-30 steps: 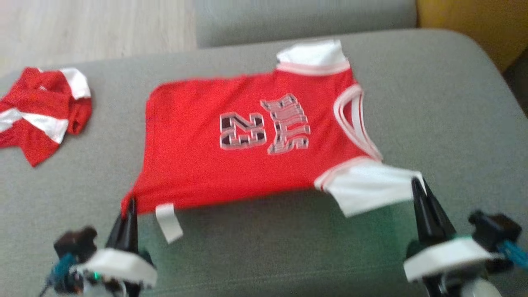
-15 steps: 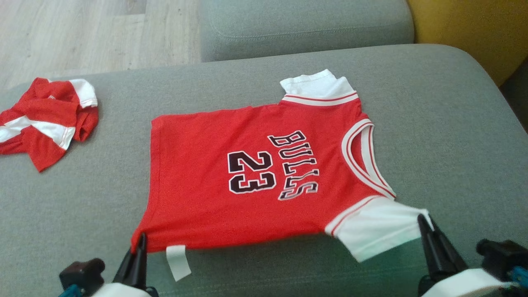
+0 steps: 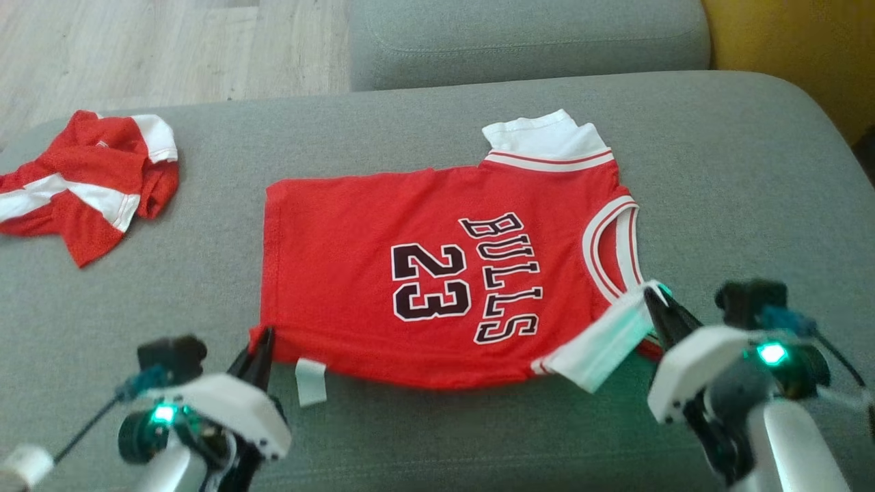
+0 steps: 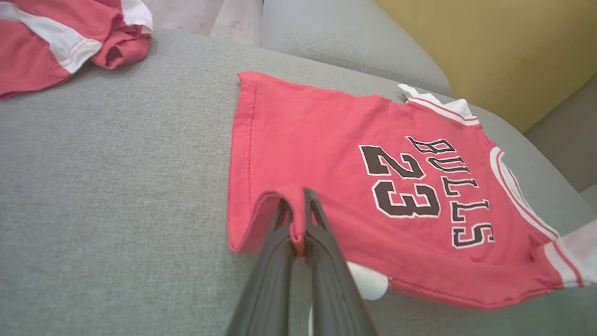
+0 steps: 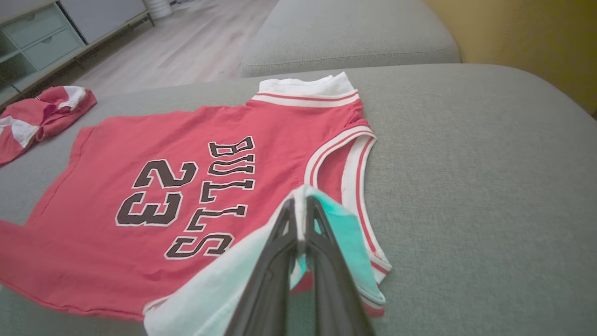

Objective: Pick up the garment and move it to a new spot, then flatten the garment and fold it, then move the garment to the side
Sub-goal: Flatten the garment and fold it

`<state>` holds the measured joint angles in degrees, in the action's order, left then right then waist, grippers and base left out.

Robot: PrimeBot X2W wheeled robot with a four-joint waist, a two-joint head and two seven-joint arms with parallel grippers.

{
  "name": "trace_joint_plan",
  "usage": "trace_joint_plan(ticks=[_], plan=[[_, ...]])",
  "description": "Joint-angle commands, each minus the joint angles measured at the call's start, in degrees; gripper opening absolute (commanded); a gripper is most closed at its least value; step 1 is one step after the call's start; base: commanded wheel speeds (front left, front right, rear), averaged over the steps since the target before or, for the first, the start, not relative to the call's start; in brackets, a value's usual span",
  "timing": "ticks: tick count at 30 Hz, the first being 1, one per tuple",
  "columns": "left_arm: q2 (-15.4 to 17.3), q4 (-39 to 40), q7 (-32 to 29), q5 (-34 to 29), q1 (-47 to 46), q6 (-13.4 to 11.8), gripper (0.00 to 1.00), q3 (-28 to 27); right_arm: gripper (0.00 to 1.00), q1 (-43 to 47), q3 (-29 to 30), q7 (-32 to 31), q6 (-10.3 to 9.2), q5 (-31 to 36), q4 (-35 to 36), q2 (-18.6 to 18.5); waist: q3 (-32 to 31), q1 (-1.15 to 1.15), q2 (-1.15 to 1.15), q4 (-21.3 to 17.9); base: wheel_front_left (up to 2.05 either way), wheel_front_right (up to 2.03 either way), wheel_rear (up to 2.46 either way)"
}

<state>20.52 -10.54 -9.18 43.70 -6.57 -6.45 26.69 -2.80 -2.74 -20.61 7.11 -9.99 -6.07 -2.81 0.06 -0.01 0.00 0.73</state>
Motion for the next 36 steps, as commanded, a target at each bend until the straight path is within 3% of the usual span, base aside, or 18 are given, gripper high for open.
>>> trace_joint_plan(ticks=[1,6,14,25,36], plan=[[0.13,-0.29,-0.58,0.82,-4.66,0.46,0.00,-2.33,0.00,-4.81,-1.58,-0.88,0.37,-0.01,0.12,-0.87,0.11,0.01,0.00,0.05,0.00,0.00,0.00],[-1.39,-9.02,-4.05,1.68,-12.60,1.46,0.00,-1.92,0.00,-13.47,-3.16,-5.15,0.37,-0.72,-9.76,-2.48,0.99,0.01,0.00,0.07,0.00,0.00,0.00],[-2.79,-19.76,-5.35,0.61,-22.17,3.07,0.00,-0.93,0.00,-24.00,-6.82,-5.39,0.37,-1.16,-21.50,-3.31,2.49,0.01,0.00,-0.28,0.00,0.00,0.00],[-5.20,-31.14,-5.47,-0.21,-31.00,5.35,0.00,0.63,0.00,-36.00,-5.76,0.11,0.37,-1.27,-36.89,-1.59,4.34,0.01,0.00,0.00,0.00,0.00,0.00],[-6.27,-37.26,-6.98,-0.59,-35.41,6.48,0.00,2.03,0.00,-43.63,-2.63,5.20,0.37,1.25,-48.98,-0.43,6.34,0.01,0.00,0.66,0.00,0.00,0.00]])
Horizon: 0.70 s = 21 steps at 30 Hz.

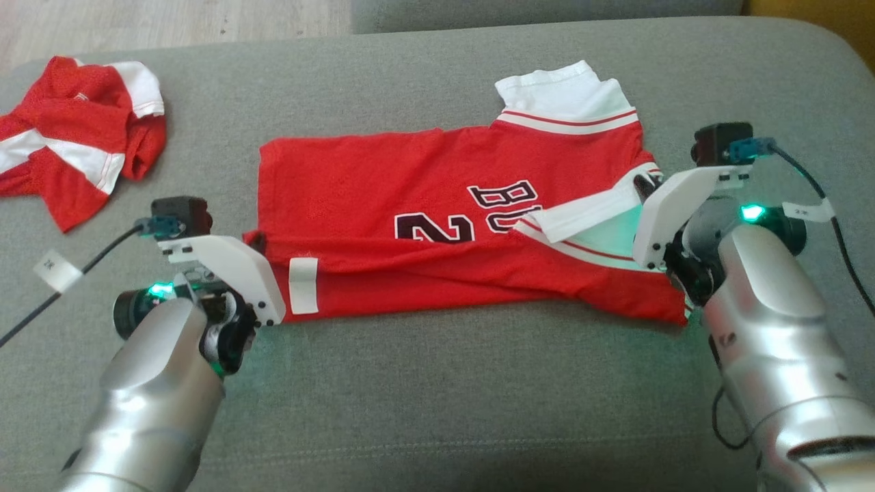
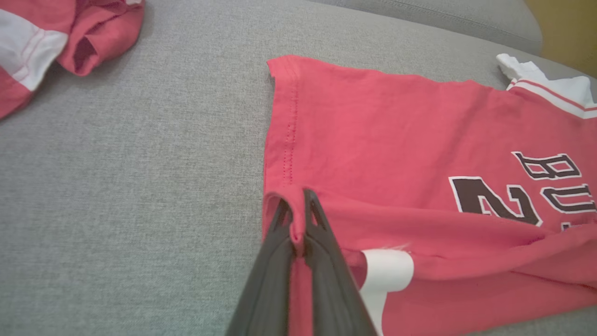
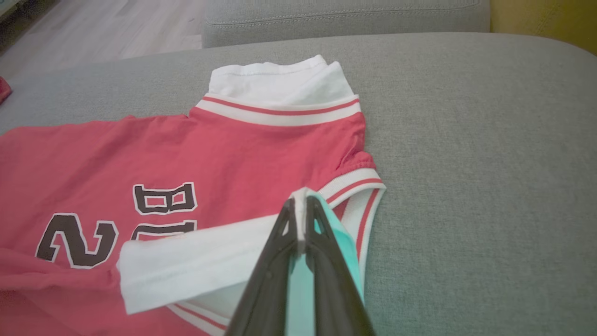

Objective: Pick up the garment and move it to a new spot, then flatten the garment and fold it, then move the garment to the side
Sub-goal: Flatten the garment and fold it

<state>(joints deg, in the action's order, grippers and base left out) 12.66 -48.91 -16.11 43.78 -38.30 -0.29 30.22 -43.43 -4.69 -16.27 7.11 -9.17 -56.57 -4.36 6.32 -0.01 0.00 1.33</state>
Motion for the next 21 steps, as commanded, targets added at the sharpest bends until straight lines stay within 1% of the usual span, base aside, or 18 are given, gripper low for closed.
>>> trace_joint_plan(ticks=[1,2,3,4,5,8,12,18,21], plan=[[1.50,0.70,-0.12,-0.67,-3.95,0.37,0.00,-1.41,0.00,-3.61,-0.36,1.55,0.37,0.67,0.65,1.18,0.19,0.01,0.00,0.10,0.00,0.00,0.00],[1.45,0.36,-0.06,-0.70,-4.22,0.42,0.00,-1.35,0.00,-4.19,0.01,2.45,0.37,0.93,-0.13,1.23,0.29,0.01,0.00,0.10,0.00,0.00,0.00],[1.40,0.06,0.19,-0.74,-4.47,0.39,0.15,-1.34,0.26,-4.71,0.41,3.32,0.37,1.16,-0.90,1.28,0.36,0.01,0.00,0.12,0.00,0.00,0.00],[1.32,-0.17,0.51,-0.69,-4.74,0.46,0.43,-1.41,0.78,-5.20,0.74,4.17,0.37,1.31,-1.62,1.33,0.44,0.01,0.00,0.12,0.00,0.00,0.00],[1.25,-0.32,0.96,-0.58,-5.06,0.52,1.00,-1.57,1.00,-5.64,1.00,4.99,0.37,1.46,-2.31,1.36,0.48,0.01,0.00,0.12,0.00,0.00,0.00],[1.08,-0.78,1.65,-0.36,-5.92,0.92,1.00,-1.75,1.00,-6.77,0.90,6.75,0.37,1.43,-4.22,1.43,0.56,0.01,0.00,0.19,0.00,0.00,0.00],[1.31,-0.93,1.86,-0.18,-6.63,1.73,1.00,-1.68,1.00,-7.54,-1.27,8.40,0.37,-0.53,-5.85,1.46,0.41,0.01,0.00,0.17,0.00,0.00,0.00],[2.86,0.56,2.26,0.20,-6.54,2.99,1.00,-1.91,1.00,-7.83,-4.17,10.35,0.37,-1.99,-6.30,1.47,-0.24,0.01,0.00,-0.18,0.00,0.00,0.00],[4.30,2.49,1.87,0.47,-5.03,3.72,1.00,-1.79,1.00,-6.99,-5.51,11.13,0.37,-2.78,-6.06,1.22,-1.20,0.01,0.00,-0.33,0.00,0.00,0.00]])
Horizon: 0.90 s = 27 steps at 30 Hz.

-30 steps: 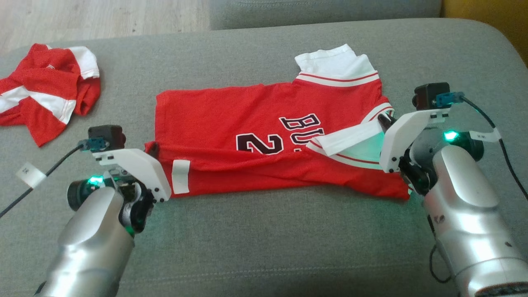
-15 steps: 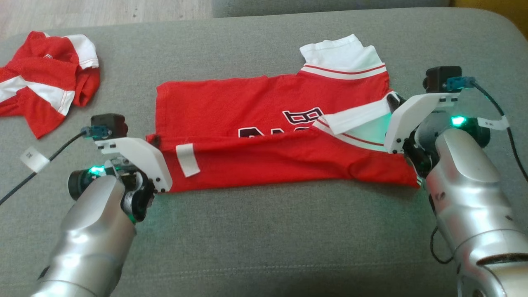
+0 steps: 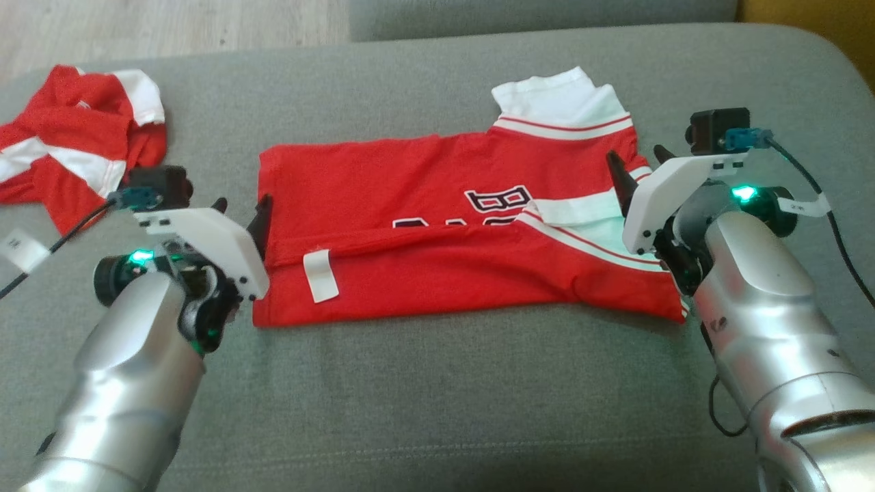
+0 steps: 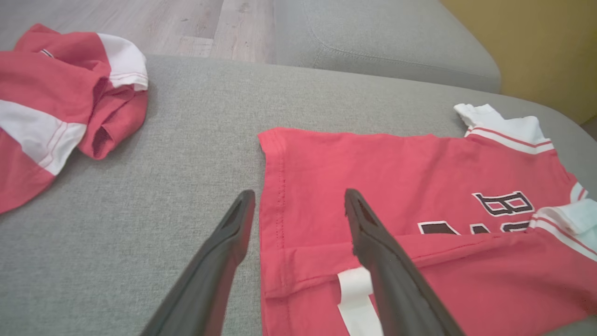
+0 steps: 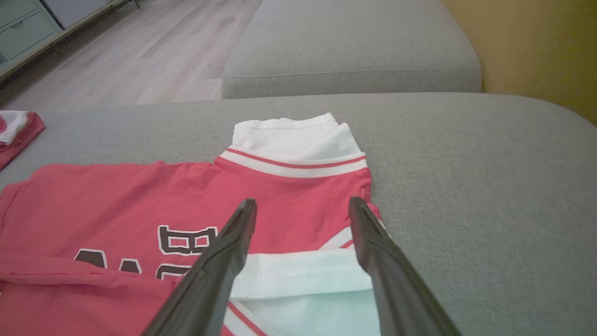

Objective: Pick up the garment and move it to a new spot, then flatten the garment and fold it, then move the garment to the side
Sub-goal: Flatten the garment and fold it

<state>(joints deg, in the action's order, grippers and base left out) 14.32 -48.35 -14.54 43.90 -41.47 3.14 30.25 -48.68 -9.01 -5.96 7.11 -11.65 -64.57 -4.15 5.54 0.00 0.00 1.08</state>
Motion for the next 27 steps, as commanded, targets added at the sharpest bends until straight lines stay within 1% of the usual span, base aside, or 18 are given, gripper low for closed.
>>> trace_joint_plan(ticks=[1,4,7,10,13,16,20,22,27], plan=[[3.11,2.76,0.02,0.57,-1.02,0.46,1.00,-1.82,1.00,-1.20,-1.76,1.06,0.37,-0.54,2.16,0.62,-0.80,0.00,0.00,-0.10,0.00,0.00,0.00],[4.83,5.73,-1.22,0.99,2.54,0.84,1.00,-1.39,1.00,1.15,-3.44,1.55,0.37,-1.61,3.12,-0.84,-2.11,0.00,0.00,-0.24,0.00,0.00,0.00],[6.30,9.77,-1.69,1.78,7.26,0.14,1.00,-1.56,1.00,4.22,-4.59,2.26,0.37,-2.95,4.86,-2.49,-3.18,0.00,0.00,-0.40,0.00,0.00,0.00],[7.02,14.67,-1.12,2.61,12.68,-2.10,1.00,-2.17,1.00,7.74,-4.61,3.64,0.37,-4.05,7.48,-4.16,-3.68,0.00,0.00,-0.46,0.00,0.00,0.00],[7.09,19.54,0.62,2.53,17.83,-5.39,1.00,-2.60,1.00,11.68,-3.58,4.95,0.37,-4.99,10.82,-4.98,-3.80,0.00,0.00,-0.52,0.00,0.00,0.00],[6.34,23.04,2.17,2.54,22.03,-8.49,1.00,-2.89,1.00,15.69,-1.87,5.60,0.37,-5.34,14.71,-5.10,-3.34,0.00,0.00,-0.71,0.00,0.00,0.00],[5.10,25.29,5.19,2.10,24.56,-12.10,1.00,-3.83,1.00,20.40,1.19,5.41,0.37,-4.15,20.72,-4.69,-1.85,0.00,0.00,-1.29,0.00,0.00,0.00],[4.45,25.56,6.46,2.13,24.88,-13.13,1.00,-4.36,1.00,22.49,2.84,4.64,0.37,-3.38,23.92,-4.01,-1.08,0.00,0.00,-1.69,0.00,0.00,0.00],[3.66,24.74,7.77,2.41,24.37,-14.42,1.00,-5.27,1.00,26.78,5.68,1.23,0.37,-0.76,31.83,-2.45,0.46,0.00,0.00,-2.69,0.00,0.00,0.00]])
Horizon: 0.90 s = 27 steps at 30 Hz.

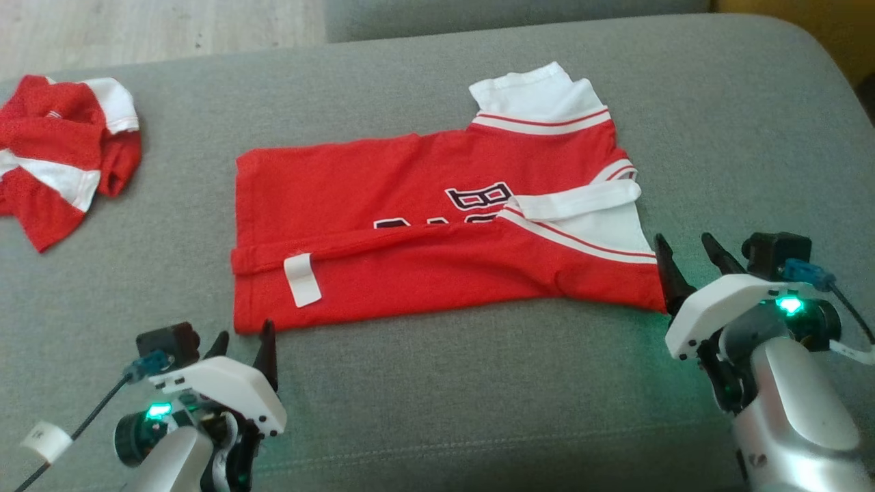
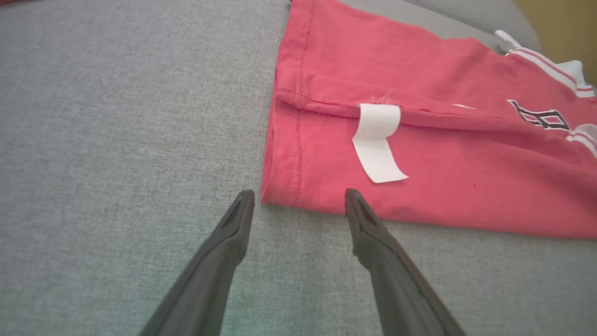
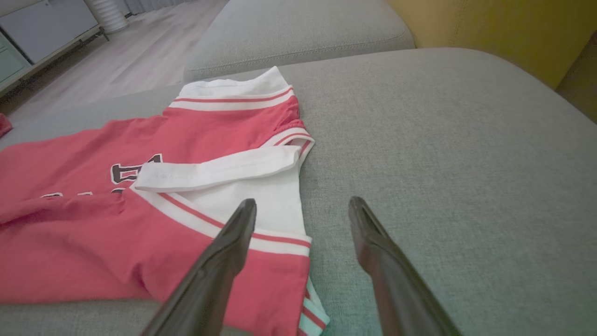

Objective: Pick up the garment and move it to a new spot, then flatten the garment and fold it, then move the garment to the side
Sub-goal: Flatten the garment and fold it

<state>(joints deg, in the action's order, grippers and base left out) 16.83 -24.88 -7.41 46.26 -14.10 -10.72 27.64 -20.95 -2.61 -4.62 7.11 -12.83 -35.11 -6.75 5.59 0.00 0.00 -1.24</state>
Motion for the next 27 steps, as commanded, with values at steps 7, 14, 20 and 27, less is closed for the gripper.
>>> trace_joint_plan(ticks=[7,14,20,27], plan=[[0.77,-1.98,1.08,0.93,-5.09,-0.86,1.00,-3.81,1.00,2.14,0.57,-4.95,0.37,3.01,10.16,2.21,2.67,0.00,0.00,-1.65,0.00,0.00,0.00],[-0.12,-5.24,1.35,1.60,-7.53,0.03,0.48,-4.06,1.00,2.42,1.12,-7.57,0.37,4.56,11.70,3.05,4.72,0.00,0.00,-2.29,0.00,0.00,0.00],[-1.28,-7.55,1.82,1.63,-8.83,1.45,0.00,-3.18,1.00,2.62,-0.56,-9.70,0.37,5.40,8.71,3.43,5.15,0.00,0.00,-1.62,0.00,0.00,0.00],[-0.89,-7.33,2.59,1.54,-8.34,2.76,0.00,-2.62,1.00,3.63,-1.57,-12.42,0.37,4.99,4.71,3.56,4.10,0.00,0.00,-0.59,0.00,0.00,0.00]])
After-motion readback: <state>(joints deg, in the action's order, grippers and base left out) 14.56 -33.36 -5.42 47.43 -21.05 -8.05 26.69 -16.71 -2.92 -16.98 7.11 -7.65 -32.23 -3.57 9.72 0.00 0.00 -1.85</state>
